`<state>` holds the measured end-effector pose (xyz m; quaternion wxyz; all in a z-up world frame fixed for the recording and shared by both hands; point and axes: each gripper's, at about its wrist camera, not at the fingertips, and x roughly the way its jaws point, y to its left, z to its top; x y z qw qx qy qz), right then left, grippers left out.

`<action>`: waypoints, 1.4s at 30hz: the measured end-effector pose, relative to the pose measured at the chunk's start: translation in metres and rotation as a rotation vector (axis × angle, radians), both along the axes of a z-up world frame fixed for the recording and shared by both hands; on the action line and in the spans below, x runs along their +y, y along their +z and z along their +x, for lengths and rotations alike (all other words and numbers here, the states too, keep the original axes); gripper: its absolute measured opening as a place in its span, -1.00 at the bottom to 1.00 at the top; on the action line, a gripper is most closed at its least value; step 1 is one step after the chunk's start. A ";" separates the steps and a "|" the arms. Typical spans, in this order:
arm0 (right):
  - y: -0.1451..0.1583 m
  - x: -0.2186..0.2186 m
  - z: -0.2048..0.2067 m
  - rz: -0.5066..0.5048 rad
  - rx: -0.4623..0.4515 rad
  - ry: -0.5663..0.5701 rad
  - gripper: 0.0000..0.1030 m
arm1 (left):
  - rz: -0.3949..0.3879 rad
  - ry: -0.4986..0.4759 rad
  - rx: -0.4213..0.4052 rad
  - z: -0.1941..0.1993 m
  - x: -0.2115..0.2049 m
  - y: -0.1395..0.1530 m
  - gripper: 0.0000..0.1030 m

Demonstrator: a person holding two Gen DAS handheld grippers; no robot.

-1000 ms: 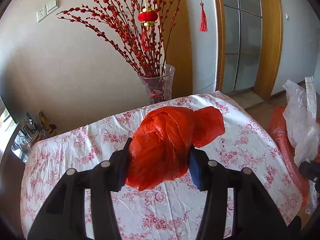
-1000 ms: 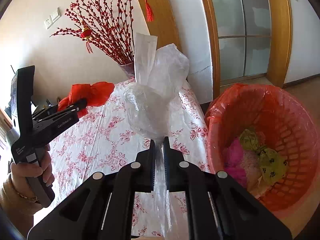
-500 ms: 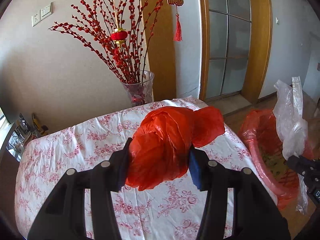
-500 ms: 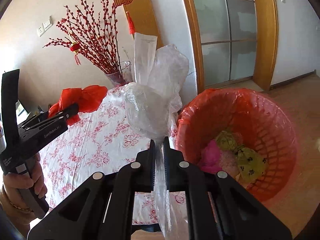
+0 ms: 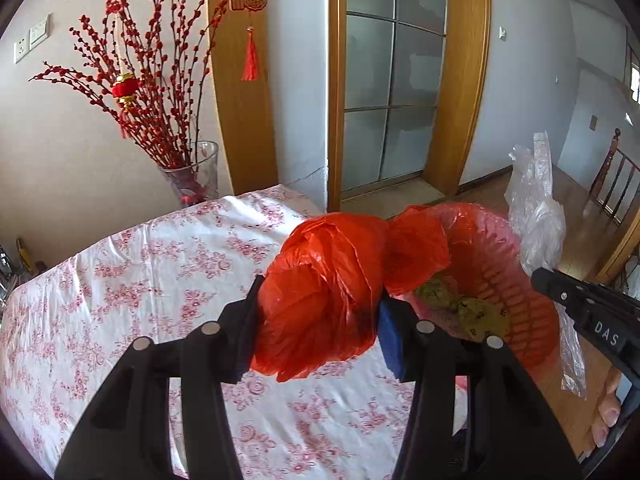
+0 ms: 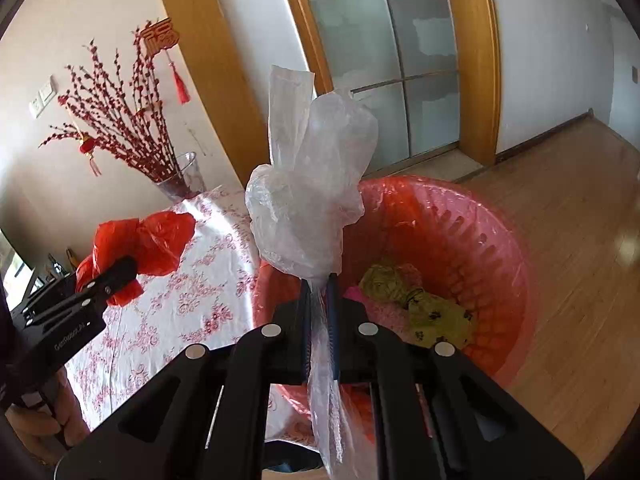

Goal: Collect trash
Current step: 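Carry the clear and orange-red bags over the basket and open both tools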

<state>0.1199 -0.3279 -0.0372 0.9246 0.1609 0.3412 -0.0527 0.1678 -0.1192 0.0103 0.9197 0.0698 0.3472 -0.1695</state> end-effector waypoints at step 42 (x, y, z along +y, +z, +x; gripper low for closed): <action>0.021 -0.060 -0.039 -0.062 -0.128 -0.141 0.65 | -0.113 -0.132 0.094 -0.014 -0.081 -0.033 0.48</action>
